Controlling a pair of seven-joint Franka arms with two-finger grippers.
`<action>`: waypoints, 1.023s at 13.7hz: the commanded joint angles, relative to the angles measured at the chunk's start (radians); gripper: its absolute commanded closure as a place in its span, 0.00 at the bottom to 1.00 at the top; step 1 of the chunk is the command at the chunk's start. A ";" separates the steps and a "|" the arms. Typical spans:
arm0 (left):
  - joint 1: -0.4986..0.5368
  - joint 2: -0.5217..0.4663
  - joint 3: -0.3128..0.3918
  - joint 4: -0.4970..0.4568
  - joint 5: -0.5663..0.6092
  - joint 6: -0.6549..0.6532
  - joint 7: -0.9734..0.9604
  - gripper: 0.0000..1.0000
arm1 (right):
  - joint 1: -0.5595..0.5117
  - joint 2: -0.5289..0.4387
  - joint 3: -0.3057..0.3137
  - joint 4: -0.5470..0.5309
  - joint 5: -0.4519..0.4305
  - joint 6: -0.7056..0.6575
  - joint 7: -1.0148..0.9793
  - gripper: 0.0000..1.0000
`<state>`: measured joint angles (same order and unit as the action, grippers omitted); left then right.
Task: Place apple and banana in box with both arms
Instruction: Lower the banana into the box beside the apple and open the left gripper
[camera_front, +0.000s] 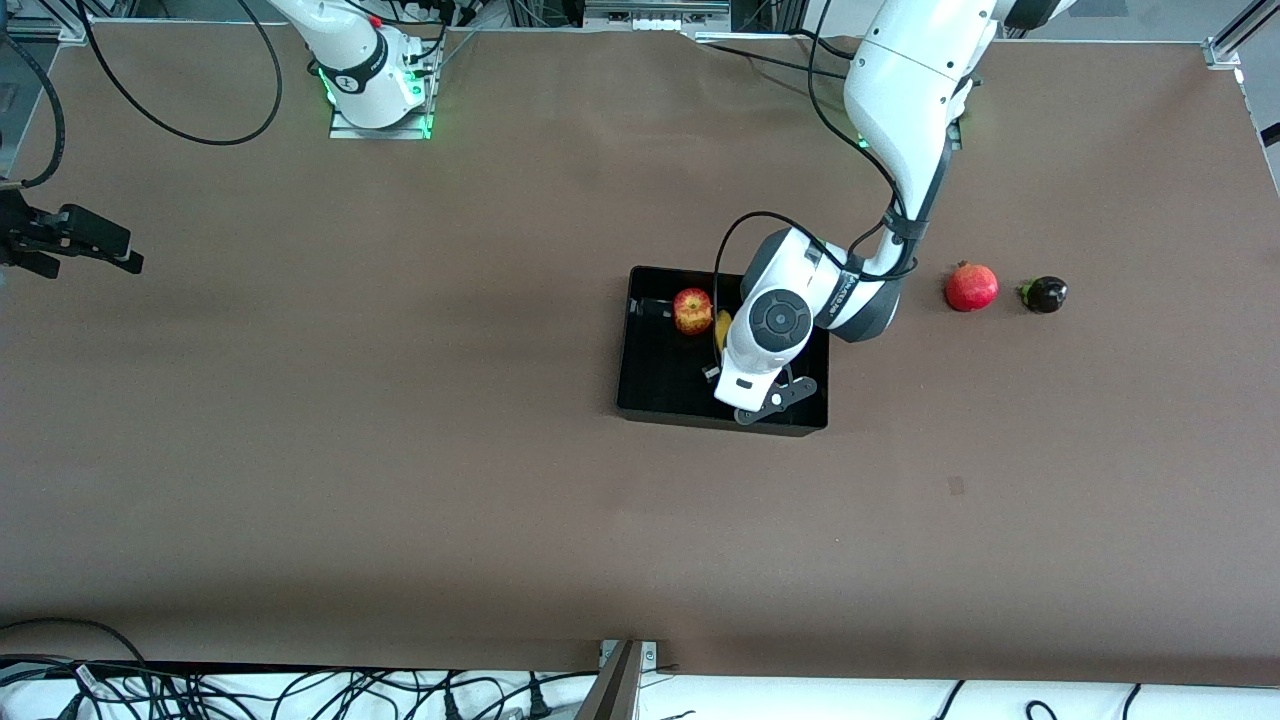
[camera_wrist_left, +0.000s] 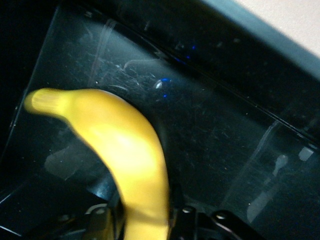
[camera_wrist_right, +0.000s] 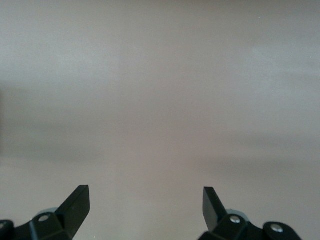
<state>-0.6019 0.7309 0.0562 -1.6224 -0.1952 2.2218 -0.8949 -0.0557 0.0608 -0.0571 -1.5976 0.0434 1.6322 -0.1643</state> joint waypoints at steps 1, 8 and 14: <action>0.005 -0.004 -0.002 -0.008 -0.007 0.010 0.014 0.00 | -0.009 0.004 0.003 0.010 0.019 -0.012 -0.015 0.00; 0.005 -0.097 -0.004 0.004 -0.006 -0.163 -0.001 0.00 | -0.010 0.004 -0.018 0.021 -0.017 0.009 -0.012 0.00; 0.114 -0.325 -0.004 0.009 0.045 -0.437 0.068 0.00 | -0.010 -0.003 -0.066 0.021 -0.004 -0.074 -0.017 0.00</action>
<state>-0.5448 0.4976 0.0623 -1.5910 -0.1884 1.8577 -0.8813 -0.0624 0.0601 -0.1263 -1.5943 0.0320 1.5840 -0.1684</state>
